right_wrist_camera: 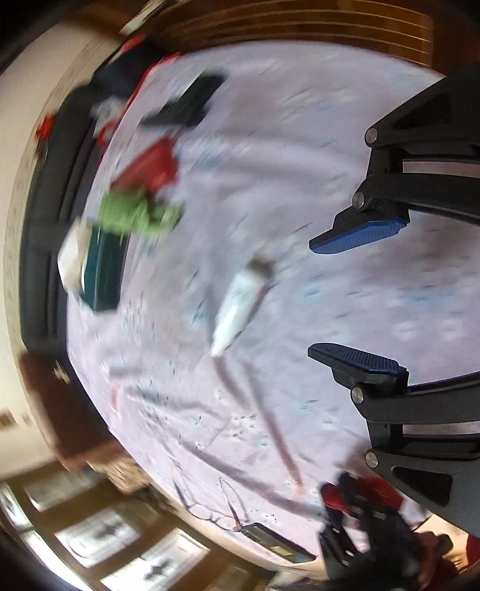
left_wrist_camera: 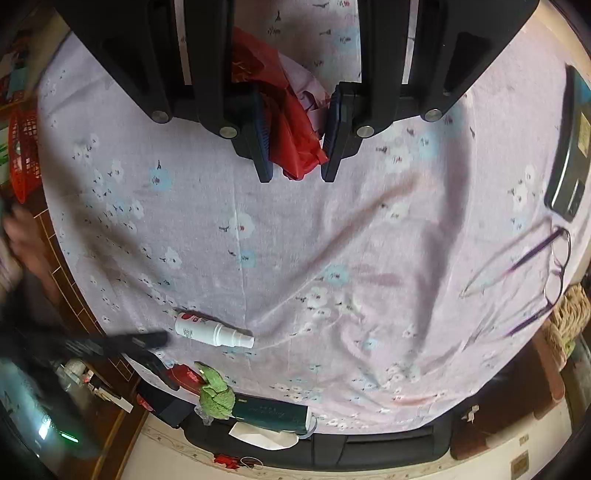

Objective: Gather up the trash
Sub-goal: 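Hold the red bag in the left gripper while the right gripper grasps the white spray bottle, then lift the red bag and spray bottle above the table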

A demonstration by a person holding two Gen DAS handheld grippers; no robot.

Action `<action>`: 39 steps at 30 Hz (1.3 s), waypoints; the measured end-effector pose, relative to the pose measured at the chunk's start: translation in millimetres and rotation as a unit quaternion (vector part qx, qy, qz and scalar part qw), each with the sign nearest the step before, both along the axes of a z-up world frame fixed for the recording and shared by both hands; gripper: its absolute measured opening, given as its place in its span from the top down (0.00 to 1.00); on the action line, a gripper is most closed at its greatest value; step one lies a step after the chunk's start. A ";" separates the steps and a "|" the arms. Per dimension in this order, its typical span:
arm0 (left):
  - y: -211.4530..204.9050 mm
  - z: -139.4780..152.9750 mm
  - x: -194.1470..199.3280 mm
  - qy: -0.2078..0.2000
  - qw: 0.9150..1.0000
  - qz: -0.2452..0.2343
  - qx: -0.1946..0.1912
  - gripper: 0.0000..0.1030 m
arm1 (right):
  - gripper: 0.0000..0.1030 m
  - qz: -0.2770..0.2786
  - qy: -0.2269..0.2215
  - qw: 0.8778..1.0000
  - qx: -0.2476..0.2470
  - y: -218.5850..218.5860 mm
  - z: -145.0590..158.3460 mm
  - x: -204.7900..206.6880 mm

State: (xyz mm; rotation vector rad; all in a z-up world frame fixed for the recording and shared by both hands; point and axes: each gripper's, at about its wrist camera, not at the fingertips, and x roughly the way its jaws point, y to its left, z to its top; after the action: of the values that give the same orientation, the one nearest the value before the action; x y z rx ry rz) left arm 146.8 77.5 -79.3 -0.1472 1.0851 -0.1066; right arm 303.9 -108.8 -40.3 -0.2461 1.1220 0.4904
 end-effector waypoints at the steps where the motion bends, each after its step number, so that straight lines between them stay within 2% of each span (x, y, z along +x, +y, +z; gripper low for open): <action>1: 0.8 -0.3 -0.5 0.001 1.000 0.000 -0.002 0.75 | 0.48 0.008 0.003 1.000 -0.004 8.4 -3.5 10.2; 6: 3.7 0.1 -4.3 -0.001 1.000 0.001 -0.007 0.75 | 0.48 0.049 0.034 0.998 -0.024 40.8 -32.6 56.1; 9: 3.5 0.2 -3.1 0.000 1.000 0.001 -0.012 0.75 | 0.48 0.065 0.059 0.996 -0.033 48.3 -49.4 67.3; 13: 1.0 -1.4 -0.6 0.002 1.000 -0.003 -0.016 0.75 | 0.48 0.081 0.067 0.993 -0.059 54.9 -61.8 62.8; 15: -0.5 -1.6 1.3 0.001 1.000 -0.006 -0.017 0.75 | 0.62 0.078 0.071 0.993 -0.060 54.9 -65.0 55.5; 18: -2.8 -1.0 4.4 -0.001 1.000 -0.009 -0.017 0.75 | 0.67 0.059 0.067 0.994 -0.060 50.9 -66.7 36.1; 23: -14.1 0.7 5.9 -0.006 1.000 -0.020 -0.014 0.75 | 0.69 -0.022 0.075 0.997 -0.004 25.1 -57.4 -10.2; 27: -31.0 0.1 1.4 -0.006 0.999 -0.038 -0.007 0.75 | 0.69 -0.080 0.084 0.992 0.039 -2.3 -51.9 -65.5; 39: -106.9 5.3 -33.5 -0.005 0.993 -0.114 0.000 0.75 | 0.69 -0.206 0.062 0.975 0.053 -85.0 -35.0 -183.8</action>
State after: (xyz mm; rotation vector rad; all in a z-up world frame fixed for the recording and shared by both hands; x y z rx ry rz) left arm 113.3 -29.4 -74.0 -0.0224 1.0887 -0.3135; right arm 120.1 -193.9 -75.2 0.1132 1.2268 0.1969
